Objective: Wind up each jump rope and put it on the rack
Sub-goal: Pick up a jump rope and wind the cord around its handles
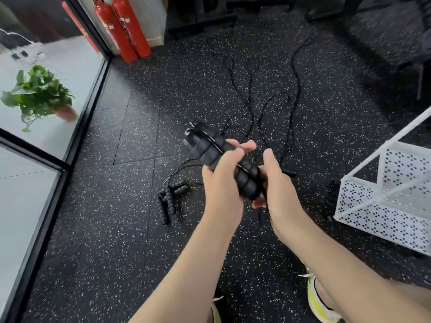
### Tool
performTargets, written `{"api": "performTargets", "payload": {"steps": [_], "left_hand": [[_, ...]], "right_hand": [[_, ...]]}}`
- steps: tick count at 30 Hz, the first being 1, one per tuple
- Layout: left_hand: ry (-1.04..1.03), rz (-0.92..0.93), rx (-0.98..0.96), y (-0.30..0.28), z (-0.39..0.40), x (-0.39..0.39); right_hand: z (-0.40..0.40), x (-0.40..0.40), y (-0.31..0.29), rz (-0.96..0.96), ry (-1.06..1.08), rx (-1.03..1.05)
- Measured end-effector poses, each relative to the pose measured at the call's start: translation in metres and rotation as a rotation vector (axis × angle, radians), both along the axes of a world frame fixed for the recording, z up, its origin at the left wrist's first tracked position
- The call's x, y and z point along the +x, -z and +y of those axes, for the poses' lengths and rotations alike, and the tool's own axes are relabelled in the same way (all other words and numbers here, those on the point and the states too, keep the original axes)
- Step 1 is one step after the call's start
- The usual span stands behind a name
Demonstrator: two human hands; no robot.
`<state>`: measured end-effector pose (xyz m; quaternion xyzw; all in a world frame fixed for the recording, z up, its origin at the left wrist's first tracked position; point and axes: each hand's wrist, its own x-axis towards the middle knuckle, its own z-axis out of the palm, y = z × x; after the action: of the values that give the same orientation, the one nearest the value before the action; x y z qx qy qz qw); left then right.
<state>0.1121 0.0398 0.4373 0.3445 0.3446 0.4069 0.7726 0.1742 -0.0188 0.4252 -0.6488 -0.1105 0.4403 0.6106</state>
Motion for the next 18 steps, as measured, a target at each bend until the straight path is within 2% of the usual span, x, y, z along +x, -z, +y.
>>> {"api": "performTargets", "payload": {"steps": [3, 7, 10, 13, 15, 16, 18], "left_hand": [[0.004, 0.055, 0.05, -0.001, -0.02, 0.008], [0.074, 0.014, 0.081, 0.001, -0.028, 0.012], [0.131, -0.018, 0.032, 0.002, -0.024, 0.01], [0.126, 0.112, 0.09, 0.004, -0.011, 0.001], [0.124, 0.346, 0.257, 0.005, 0.0, -0.01], [0.135, 0.487, 0.401, 0.007, 0.003, -0.016], [0.202, 0.801, 0.853, 0.015, 0.009, -0.026]], "right_hand": [[-0.002, 0.003, -0.006, 0.085, 0.078, 0.008], [-0.001, 0.008, -0.003, -0.021, 0.11, -0.009], [-0.002, 0.018, -0.007, -0.252, 0.132, -0.141], [-0.008, 0.036, -0.018, -0.576, 0.087, -0.228], [-0.012, 0.049, -0.017, -0.821, 0.075, -0.303], [-0.013, 0.054, -0.012, -0.935, 0.057, -0.359], [-0.014, 0.059, 0.001, -1.121, 0.008, -0.46]]}}
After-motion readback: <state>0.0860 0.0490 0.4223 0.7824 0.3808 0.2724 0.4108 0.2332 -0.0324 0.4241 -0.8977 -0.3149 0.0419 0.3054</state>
